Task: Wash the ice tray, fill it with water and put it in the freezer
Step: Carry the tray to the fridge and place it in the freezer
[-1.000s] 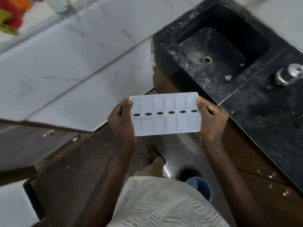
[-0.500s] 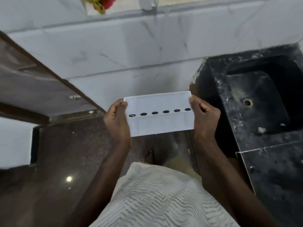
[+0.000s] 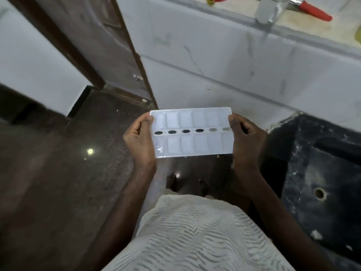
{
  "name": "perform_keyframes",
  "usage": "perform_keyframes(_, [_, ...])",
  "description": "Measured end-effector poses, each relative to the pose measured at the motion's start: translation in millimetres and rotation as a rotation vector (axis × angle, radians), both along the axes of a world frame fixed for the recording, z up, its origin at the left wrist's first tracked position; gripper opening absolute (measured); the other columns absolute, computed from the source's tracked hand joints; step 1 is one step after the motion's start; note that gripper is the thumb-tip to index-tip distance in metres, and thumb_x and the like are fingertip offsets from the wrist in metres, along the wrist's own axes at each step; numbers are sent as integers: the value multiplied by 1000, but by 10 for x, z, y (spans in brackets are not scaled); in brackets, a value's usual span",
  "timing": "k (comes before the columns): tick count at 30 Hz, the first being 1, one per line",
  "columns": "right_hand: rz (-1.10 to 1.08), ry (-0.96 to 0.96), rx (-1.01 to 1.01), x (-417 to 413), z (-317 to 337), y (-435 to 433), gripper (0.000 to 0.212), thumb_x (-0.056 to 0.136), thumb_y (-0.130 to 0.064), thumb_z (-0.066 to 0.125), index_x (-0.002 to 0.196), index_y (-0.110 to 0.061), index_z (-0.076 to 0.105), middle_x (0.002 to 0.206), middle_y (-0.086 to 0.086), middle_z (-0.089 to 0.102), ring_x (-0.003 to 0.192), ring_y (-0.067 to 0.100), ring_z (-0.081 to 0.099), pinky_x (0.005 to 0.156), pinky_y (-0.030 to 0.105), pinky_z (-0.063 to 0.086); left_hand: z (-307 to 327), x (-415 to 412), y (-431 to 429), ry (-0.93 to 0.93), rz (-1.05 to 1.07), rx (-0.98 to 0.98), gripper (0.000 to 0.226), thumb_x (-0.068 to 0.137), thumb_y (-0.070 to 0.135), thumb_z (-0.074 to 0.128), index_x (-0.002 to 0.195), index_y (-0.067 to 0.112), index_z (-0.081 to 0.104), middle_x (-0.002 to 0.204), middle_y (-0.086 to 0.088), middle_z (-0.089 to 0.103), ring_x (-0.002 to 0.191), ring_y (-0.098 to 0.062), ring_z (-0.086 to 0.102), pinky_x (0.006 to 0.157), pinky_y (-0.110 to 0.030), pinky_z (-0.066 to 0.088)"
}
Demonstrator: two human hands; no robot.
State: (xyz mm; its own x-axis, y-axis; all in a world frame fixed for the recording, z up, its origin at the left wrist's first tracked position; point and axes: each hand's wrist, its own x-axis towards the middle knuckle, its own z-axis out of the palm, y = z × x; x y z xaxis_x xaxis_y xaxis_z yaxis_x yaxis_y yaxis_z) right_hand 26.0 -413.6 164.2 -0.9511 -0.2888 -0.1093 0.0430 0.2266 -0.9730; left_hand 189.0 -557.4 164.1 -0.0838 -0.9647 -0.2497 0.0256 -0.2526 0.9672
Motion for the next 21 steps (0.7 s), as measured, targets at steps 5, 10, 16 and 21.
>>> perform_keyframes(5, [213,-25,7,-81,-65,-55,18,94,-22,75,110,-15,81,100,-9,80,97,11,76,93,44,61,-87,186,408,18,271,59,20,100,6,61,101,11,80,81,9,78,74,-6,72,64,-23,56])
perform_keyframes(10, [427,10,52,-1,-145,-159,20,94,-24,75,111,-14,81,101,-8,80,96,9,76,93,43,61,-133,425,708,37,501,75,20,99,6,62,105,7,81,84,7,79,76,-8,72,65,-26,56])
perform_keyframes(16, [670,61,80,317,-197,-396,21,94,-25,75,113,-16,80,100,-12,79,95,6,75,90,40,62,-169,804,990,76,721,83,19,100,6,62,106,3,80,84,4,79,75,-10,73,62,-26,57])
perform_keyframes(21, [843,39,70,801,-248,-694,24,94,-20,75,115,-10,79,100,-12,78,96,3,74,90,29,61,-223,1276,1079,47,883,79,19,100,10,63,104,8,81,88,3,79,79,-12,73,66,-30,57])
